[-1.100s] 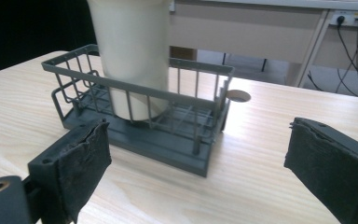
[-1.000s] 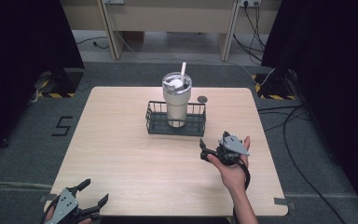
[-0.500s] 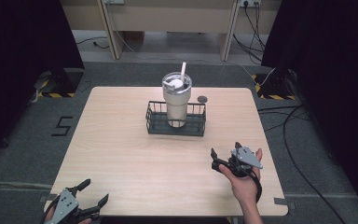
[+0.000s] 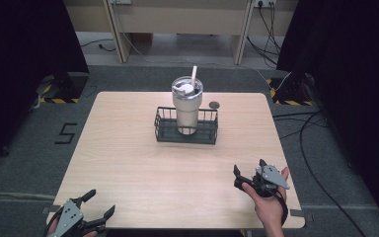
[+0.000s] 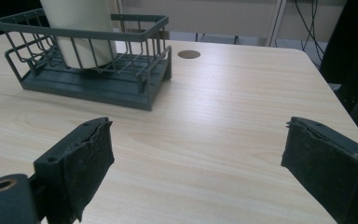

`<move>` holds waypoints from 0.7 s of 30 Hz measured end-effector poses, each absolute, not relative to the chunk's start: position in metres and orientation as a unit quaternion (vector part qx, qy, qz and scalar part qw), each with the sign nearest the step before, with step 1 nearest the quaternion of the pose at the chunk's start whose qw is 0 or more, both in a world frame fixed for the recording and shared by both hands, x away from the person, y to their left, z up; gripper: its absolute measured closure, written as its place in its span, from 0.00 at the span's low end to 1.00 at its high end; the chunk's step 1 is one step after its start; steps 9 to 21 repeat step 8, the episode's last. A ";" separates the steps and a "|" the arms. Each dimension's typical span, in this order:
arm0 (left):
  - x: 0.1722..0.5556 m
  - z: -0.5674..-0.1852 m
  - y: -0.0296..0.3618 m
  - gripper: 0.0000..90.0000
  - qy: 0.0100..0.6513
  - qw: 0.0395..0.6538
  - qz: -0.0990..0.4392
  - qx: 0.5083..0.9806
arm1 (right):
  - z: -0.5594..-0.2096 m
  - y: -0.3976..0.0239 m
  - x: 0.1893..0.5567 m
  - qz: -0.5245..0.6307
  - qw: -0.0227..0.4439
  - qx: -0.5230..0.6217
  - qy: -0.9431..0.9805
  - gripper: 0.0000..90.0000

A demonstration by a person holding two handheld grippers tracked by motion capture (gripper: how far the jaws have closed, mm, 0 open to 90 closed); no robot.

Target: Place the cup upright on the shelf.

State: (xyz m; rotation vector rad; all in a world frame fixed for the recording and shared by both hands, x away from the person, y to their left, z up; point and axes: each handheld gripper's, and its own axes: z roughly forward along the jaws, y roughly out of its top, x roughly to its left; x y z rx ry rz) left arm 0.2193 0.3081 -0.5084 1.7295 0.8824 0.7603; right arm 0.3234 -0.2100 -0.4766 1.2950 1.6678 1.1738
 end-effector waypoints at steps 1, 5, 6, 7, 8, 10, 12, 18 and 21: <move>0.219 -0.508 0.308 0.18 0.365 0.504 0.315 0.717 | -0.477 -0.211 0.323 0.454 0.354 0.503 0.645 0.09; 0.219 -0.508 0.308 0.18 0.366 0.504 0.315 0.717 | -0.481 -0.213 0.320 0.449 0.352 0.507 0.646 0.09; 0.219 -0.508 0.308 0.18 0.366 0.504 0.315 0.716 | -0.482 -0.213 0.319 0.450 0.350 0.508 0.646 0.09; 0.220 -0.508 0.308 0.18 0.365 0.504 0.316 0.716 | -0.483 -0.213 0.319 0.450 0.349 0.508 0.647 0.09; 0.220 -0.508 0.308 0.18 0.365 0.504 0.315 0.717 | -0.483 -0.213 0.319 0.450 0.348 0.508 0.647 0.10; 0.220 -0.508 0.308 0.18 0.365 0.504 0.315 0.717 | -0.483 -0.213 0.319 0.450 0.348 0.508 0.647 0.10; 0.220 -0.508 0.308 0.18 0.365 0.504 0.315 0.717 | -0.483 -0.213 0.319 0.450 0.348 0.508 0.647 0.10; 0.220 -0.508 0.308 0.18 0.365 0.504 0.315 0.717 | -0.483 -0.213 0.319 0.450 0.348 0.508 0.647 0.10; 0.220 -0.508 0.308 0.18 0.365 0.504 0.315 0.717 | -0.483 -0.213 0.319 0.450 0.348 0.508 0.647 0.10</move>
